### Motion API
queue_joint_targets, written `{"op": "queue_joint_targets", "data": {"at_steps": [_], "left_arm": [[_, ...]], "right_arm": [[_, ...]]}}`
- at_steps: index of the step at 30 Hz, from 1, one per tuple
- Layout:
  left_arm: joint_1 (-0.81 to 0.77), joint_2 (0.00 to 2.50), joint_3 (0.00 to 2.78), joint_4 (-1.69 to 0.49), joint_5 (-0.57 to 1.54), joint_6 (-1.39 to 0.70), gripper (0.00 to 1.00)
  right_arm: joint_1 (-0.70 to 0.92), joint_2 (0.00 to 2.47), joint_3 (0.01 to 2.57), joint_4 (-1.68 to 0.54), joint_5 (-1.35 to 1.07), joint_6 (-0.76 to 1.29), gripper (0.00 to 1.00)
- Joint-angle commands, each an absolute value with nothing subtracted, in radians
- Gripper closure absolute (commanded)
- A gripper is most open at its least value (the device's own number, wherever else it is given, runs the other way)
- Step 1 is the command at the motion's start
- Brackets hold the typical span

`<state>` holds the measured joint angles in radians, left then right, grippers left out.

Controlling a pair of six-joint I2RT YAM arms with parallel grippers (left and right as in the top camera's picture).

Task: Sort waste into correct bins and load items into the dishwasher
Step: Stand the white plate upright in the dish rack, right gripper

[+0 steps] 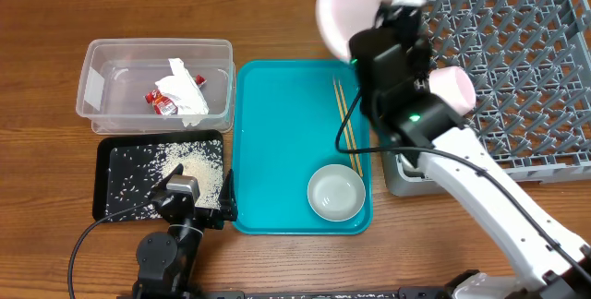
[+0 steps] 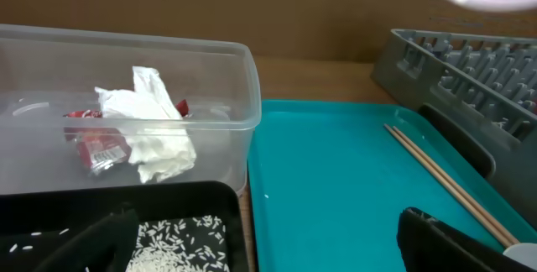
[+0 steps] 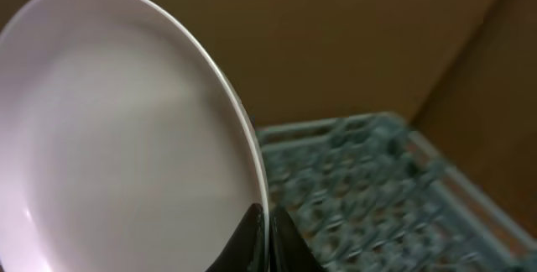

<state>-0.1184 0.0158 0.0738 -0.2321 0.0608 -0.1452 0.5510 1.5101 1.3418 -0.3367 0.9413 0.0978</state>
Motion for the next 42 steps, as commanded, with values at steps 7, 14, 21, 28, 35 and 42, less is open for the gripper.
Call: {"op": "queue_joint_targets", "data": {"at_steps": [7,14,21,28,35,42], "left_arm": [[-0.124,0.005,0.07,-0.231,0.071,-0.127,0.0],[-0.124,0.005,0.07,-0.231,0.071,-0.127,0.0],[-0.124,0.005,0.07,-0.231,0.071,-0.127,0.0],[-0.124,0.005,0.07,-0.231,0.071,-0.127,0.0],[-0.124,0.005,0.07,-0.231,0.071,-0.127,0.0],[-0.124,0.005,0.07,-0.231,0.071,-0.127,0.0]], "right_arm": [[0.325,1.554,1.362,-0.245,1.09,-0.132,0.96],[0.256,1.661,1.362,-0.253,1.024,-0.132,0.96],[0.258,1.762,1.362,-0.251,1.001,-0.132,0.96],[0.271,1.824,1.362,-0.253,0.993,-0.131,0.9],[0.373,1.771,1.364,-0.305,1.069,-0.131,0.21],[0.503,1.577,1.396,-0.689,0.63,0.154,0.21]]}}
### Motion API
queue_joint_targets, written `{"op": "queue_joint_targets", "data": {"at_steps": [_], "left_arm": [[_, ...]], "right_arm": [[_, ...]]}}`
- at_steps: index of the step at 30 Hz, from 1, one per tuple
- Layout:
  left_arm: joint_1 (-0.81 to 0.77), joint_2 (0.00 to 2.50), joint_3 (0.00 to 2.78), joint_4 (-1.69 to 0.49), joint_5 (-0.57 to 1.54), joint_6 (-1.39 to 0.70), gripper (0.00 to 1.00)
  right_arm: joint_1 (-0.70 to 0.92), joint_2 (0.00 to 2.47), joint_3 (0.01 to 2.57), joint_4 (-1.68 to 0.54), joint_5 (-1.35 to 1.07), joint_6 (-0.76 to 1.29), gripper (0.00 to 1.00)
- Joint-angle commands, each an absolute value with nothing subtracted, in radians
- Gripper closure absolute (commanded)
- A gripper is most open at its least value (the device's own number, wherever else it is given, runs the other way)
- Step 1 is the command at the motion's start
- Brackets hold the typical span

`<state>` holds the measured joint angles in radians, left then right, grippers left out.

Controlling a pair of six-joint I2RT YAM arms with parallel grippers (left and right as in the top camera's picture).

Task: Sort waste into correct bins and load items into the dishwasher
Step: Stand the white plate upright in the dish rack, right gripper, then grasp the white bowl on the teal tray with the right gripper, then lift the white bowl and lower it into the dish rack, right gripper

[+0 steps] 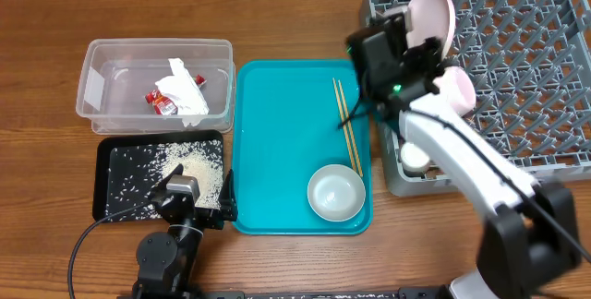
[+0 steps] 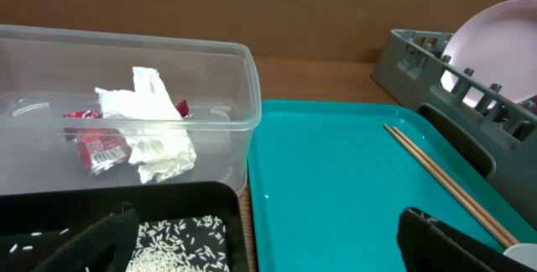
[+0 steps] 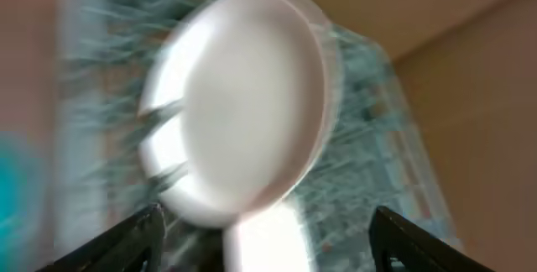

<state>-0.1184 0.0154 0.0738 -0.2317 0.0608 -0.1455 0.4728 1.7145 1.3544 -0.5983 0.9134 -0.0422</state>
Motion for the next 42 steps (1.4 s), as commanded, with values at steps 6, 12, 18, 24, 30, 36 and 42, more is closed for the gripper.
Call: {"op": "queue_joint_targets", "data": {"at_steps": [6,12,18,24,30,36,42], "left_arm": [[-0.124,0.005,0.07,-0.231,0.071,-0.127,0.0],[-0.124,0.005,0.07,-0.231,0.071,-0.127,0.0],[-0.124,0.005,0.07,-0.231,0.071,-0.127,0.0],[-0.124,0.005,0.07,-0.231,0.071,-0.127,0.0],[-0.124,0.005,0.07,-0.231,0.071,-0.127,0.0],[-0.124,0.005,0.07,-0.231,0.071,-0.127,0.0],[-0.124,0.005,0.07,-0.231,0.071,-0.127,0.0]], "right_arm": [[0.498,1.475,1.398,-0.943,-0.13,0.289,0.28],[0.536,1.505,1.297,-1.132,-0.211,0.289,0.39],[0.555,1.515,1.057,-1.007,-0.13,0.323,0.41],[0.573,1.515,0.871,-0.843,-0.135,0.323,0.57],[0.573,1.515,0.87,-0.844,-0.131,0.323,0.81],[0.573,1.515,0.87,-0.844,-0.125,0.334,0.96],[0.566,1.469,0.926,-0.867,-0.109,0.342,0.96]]}}
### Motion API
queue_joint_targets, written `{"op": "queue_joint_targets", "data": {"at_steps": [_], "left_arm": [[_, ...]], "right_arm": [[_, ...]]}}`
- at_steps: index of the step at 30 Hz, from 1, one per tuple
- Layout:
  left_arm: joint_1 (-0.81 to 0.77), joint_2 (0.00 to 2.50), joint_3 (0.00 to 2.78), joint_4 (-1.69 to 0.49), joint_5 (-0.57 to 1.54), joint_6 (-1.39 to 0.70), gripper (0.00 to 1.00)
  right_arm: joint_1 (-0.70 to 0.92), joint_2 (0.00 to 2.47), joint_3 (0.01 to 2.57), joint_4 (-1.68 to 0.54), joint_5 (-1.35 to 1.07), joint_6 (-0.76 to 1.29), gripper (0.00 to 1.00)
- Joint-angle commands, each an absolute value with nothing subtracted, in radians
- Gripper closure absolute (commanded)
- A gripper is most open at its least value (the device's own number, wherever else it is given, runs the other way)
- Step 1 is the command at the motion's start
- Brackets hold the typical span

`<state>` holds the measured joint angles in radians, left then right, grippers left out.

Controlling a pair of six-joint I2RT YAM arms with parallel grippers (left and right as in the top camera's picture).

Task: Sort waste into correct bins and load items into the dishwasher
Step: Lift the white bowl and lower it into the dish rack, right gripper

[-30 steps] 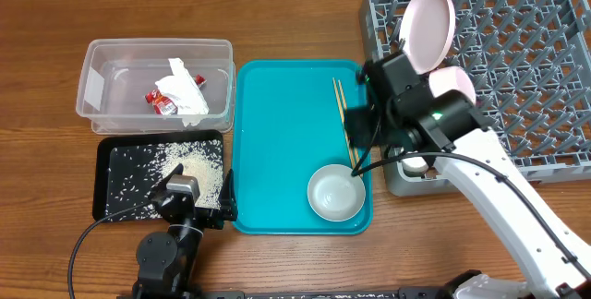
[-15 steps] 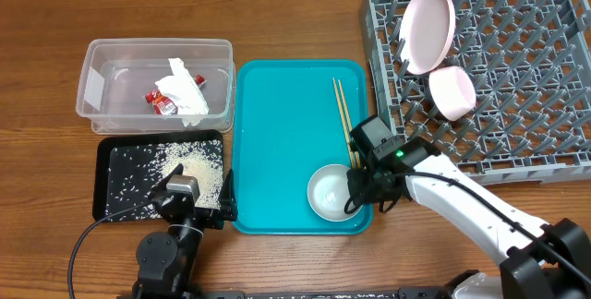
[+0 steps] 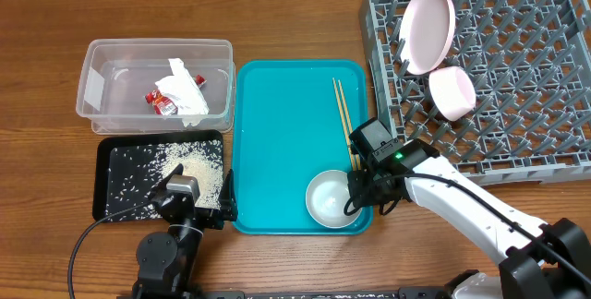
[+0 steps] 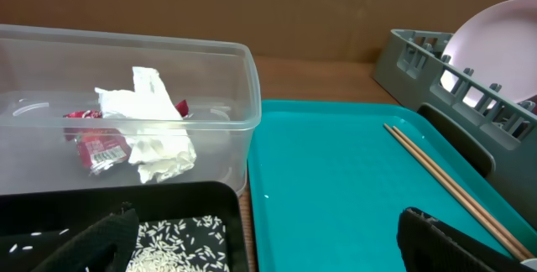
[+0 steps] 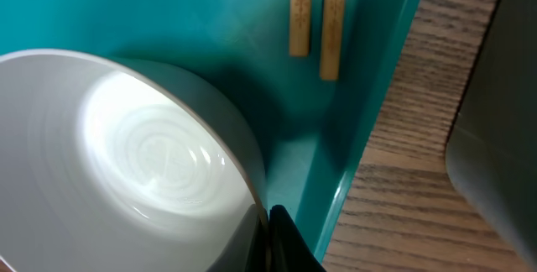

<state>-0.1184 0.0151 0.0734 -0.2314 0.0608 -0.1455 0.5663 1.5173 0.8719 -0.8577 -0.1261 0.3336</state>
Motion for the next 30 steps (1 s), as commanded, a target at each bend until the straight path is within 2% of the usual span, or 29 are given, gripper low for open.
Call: {"op": "queue_joint_targets", "data": {"at_steps": [1,3,6,7,11,14,22,30], "left_arm": [[-0.124,0.005,0.07,-0.231,0.071,-0.127,0.0],[-0.124,0.005,0.07,-0.231,0.071,-0.127,0.0],[-0.124,0.005,0.07,-0.231,0.071,-0.127,0.0],[-0.124,0.005,0.07,-0.231,0.071,-0.127,0.0],[-0.124,0.005,0.07,-0.231,0.071,-0.127,0.0],[-0.124,0.005,0.07,-0.231,0.071,-0.127,0.0],[-0.124,0.005,0.07,-0.231,0.071,-0.127,0.0],[-0.124,0.005,0.07,-0.231,0.071,-0.127,0.0]], "right_arm": [[0.56,1.427,0.976,-0.886,-0.077,0.342,0.96],[0.549,1.372,1.044,-0.916,0.011,0.35,0.96],[0.508,1.239,1.202,-0.936,0.399,0.353,0.96],[0.501,1.226,1.214,-0.926,0.458,0.353,0.96],[0.431,1.151,1.238,-0.768,0.905,0.352,0.96],[0.367,1.15,1.237,-0.687,1.097,0.322,0.96],[0.16,1.278,1.237,-0.651,1.144,0.254,0.96],[-0.006,1.546,1.237,-0.647,1.144,0.254,0.96]]}}
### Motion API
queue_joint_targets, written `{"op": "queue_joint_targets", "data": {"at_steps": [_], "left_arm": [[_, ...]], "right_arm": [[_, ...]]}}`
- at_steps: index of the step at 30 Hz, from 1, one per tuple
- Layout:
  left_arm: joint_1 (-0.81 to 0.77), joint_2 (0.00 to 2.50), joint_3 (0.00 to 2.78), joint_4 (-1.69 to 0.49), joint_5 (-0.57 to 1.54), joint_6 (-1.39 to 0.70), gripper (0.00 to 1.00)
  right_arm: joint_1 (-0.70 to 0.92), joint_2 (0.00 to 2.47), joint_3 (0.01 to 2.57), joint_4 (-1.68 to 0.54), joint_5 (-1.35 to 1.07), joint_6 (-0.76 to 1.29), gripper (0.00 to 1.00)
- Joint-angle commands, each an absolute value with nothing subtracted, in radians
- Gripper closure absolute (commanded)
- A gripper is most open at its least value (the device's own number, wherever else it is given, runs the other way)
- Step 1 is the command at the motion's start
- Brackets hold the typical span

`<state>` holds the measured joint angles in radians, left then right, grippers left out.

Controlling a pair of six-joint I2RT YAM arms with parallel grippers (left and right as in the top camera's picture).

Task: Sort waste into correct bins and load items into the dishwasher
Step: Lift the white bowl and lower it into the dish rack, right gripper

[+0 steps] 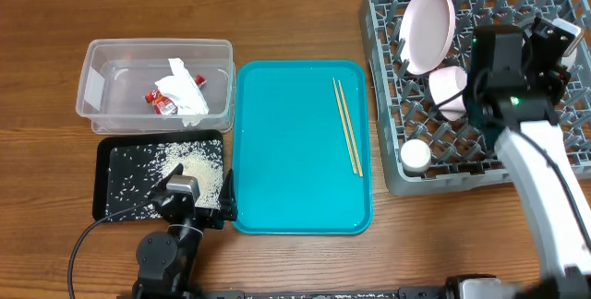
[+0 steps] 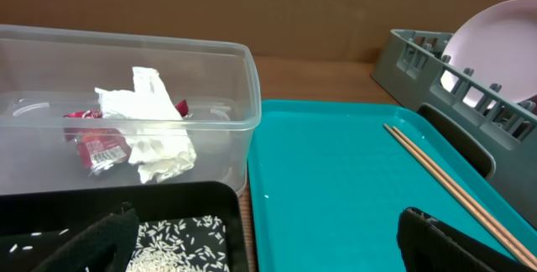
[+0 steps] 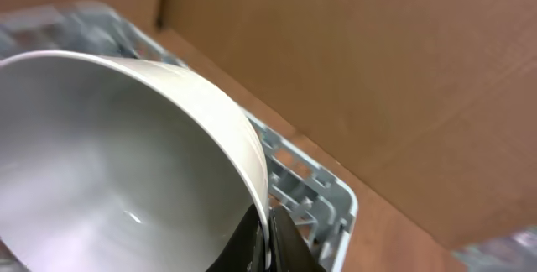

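Observation:
My right gripper [image 3: 267, 238] is shut on the rim of a white bowl [image 3: 109, 163], held tilted above the grey dish rack [image 1: 554, 133]. In the overhead view the right gripper [image 1: 545, 42] hangs over the rack's middle right, and the bowl is mostly hidden behind it. A pink plate [image 1: 427, 27] stands on edge in the rack, with a pink bowl [image 1: 450, 91] below it and a white cup [image 1: 415, 156] at the near left corner. Two chopsticks [image 1: 347, 125] lie on the teal tray [image 1: 286, 151]. My left gripper [image 2: 264, 247] rests open at the table's front.
A clear bin [image 1: 102, 105] at the left holds a white napkin [image 1: 183, 91] and a red wrapper [image 1: 162, 102]. A black tray [image 1: 120, 165] with scattered rice sits in front of it, under the left gripper [image 1: 185, 197]. A cardboard wall stands behind the rack.
The white bowl was on the teal tray with my right gripper shut on its rim. Now it is off the tray, held above the dish rack. The left arm has not moved.
My right gripper first held the pink plate in the air near the rack's left corner. Then the plate stood in the rack with the gripper open beside it. Then the gripper was shut on the white bowl on the tray, and now holds it over the rack.

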<state>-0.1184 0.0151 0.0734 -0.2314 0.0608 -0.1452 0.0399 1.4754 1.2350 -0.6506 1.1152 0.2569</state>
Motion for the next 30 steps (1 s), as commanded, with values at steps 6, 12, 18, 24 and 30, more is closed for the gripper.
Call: {"op": "queue_joint_targets", "data": {"at_steps": [6,12,18,24,30], "left_arm": [[-0.124,0.005,0.07,-0.231,0.071,-0.127,0.0],[-0.124,0.005,0.07,-0.231,0.071,-0.127,0.0],[-0.124,0.005,0.07,-0.231,0.071,-0.127,0.0],[-0.124,0.005,0.07,-0.231,0.071,-0.127,0.0],[-0.124,0.005,0.07,-0.231,0.071,-0.127,0.0]], "right_arm": [[-0.077,1.615,1.237,-0.606,1.14,0.252,0.96],[-0.096,1.686,1.237,-0.56,1.135,0.143,0.96],[-0.096,1.783,1.237,-0.479,1.182,-0.005,0.96],[-0.094,1.807,1.237,-0.474,1.205,-0.009,0.96],[-0.094,1.808,1.237,-0.458,1.198,-0.027,0.96]]}}
